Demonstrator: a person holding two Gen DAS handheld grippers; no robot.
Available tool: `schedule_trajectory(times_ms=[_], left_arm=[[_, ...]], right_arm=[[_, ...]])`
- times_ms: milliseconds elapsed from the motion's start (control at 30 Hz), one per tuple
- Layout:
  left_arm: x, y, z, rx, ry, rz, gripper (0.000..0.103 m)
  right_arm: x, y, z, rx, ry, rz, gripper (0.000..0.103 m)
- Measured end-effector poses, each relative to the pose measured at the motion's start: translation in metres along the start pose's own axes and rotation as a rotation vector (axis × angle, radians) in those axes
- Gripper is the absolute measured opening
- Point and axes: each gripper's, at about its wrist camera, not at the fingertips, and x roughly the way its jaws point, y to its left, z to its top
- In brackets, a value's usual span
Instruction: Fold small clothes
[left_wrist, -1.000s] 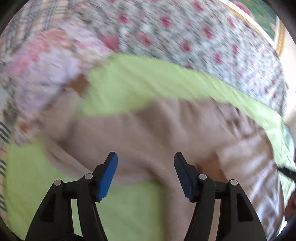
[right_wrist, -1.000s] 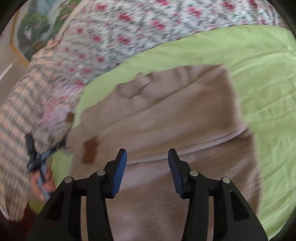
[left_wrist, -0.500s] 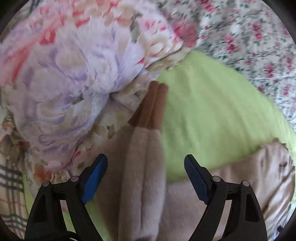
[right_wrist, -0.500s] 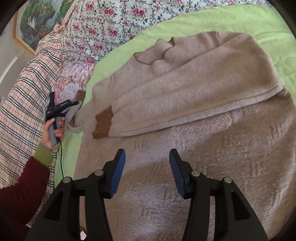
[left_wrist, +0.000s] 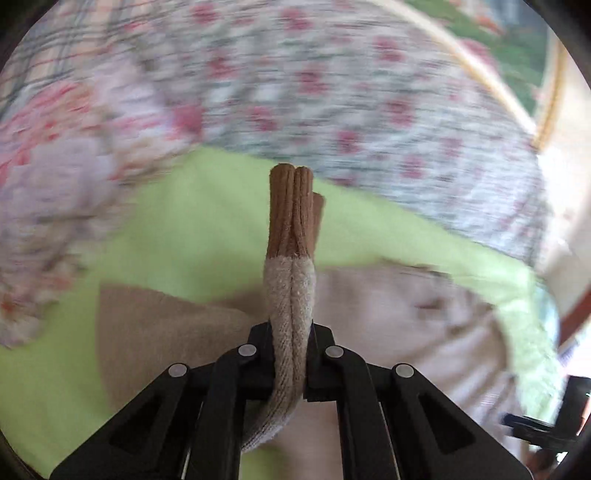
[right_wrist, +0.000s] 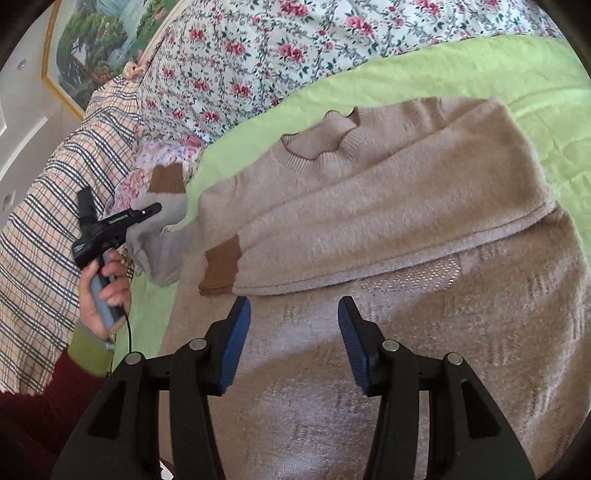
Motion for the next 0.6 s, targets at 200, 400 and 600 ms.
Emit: schedule_trajectory(times_ms=[200, 400, 600], left_arm=[[0.023, -0.131, -0.04, 0.144, 0.052, -0.182, 0.005], [0.083, -0.196, -0.082, 0.25, 0.182, -0.211, 0.006], [0.098, -0.189, -0.107, 0.259, 0.262, -0.224, 0.039]], right_arm=[[-0.022, -0.028, -0.002, 0.078, -0.048, -0.035, 0.051], [-0.044, -0.045, -0.004, 0.092, -0.089, -0.064, 0.051], [-0.043, -0.055, 0.006, 0.176, -0.101, -0.074, 0.051]])
